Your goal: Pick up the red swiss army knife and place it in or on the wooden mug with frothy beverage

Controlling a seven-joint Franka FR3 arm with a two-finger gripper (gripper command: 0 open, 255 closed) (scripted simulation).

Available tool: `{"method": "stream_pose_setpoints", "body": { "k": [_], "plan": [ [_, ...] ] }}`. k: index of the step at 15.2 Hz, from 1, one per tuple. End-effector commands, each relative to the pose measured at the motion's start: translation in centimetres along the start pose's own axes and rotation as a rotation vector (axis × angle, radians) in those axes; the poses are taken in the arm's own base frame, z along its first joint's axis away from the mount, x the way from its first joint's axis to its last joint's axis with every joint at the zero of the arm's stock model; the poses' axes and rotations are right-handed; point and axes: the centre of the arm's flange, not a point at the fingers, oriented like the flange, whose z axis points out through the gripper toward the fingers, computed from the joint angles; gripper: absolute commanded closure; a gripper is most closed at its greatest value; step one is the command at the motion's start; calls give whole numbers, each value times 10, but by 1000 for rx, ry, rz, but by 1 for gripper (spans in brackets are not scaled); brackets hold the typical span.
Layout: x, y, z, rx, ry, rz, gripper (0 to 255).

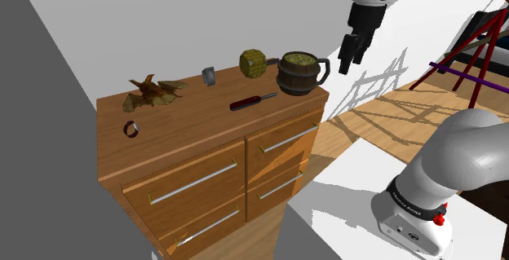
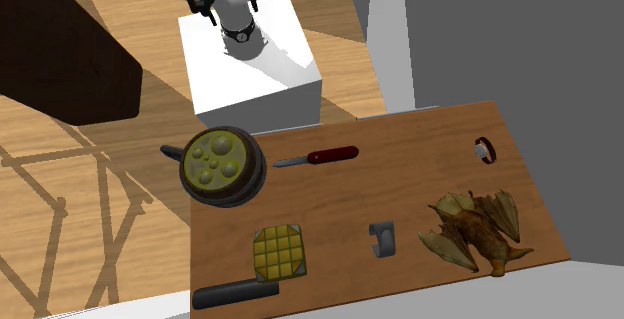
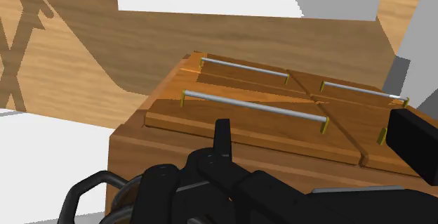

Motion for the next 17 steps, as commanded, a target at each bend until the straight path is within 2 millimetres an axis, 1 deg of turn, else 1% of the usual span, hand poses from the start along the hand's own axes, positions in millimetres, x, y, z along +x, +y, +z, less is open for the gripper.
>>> {"method": "stream_pose_setpoints", "body": {
  "k": [1, 5, 9, 13, 17],
  "plan": [
    [0, 0, 0, 0, 0, 0, 0],
    [41, 15, 27, -1, 11, -159, 0],
    [84, 23, 54, -3, 22, -317, 0],
    [128, 24, 80, -4, 33, -476, 0],
    [172, 18, 106, -6, 44, -634, 0]
  ]
}}
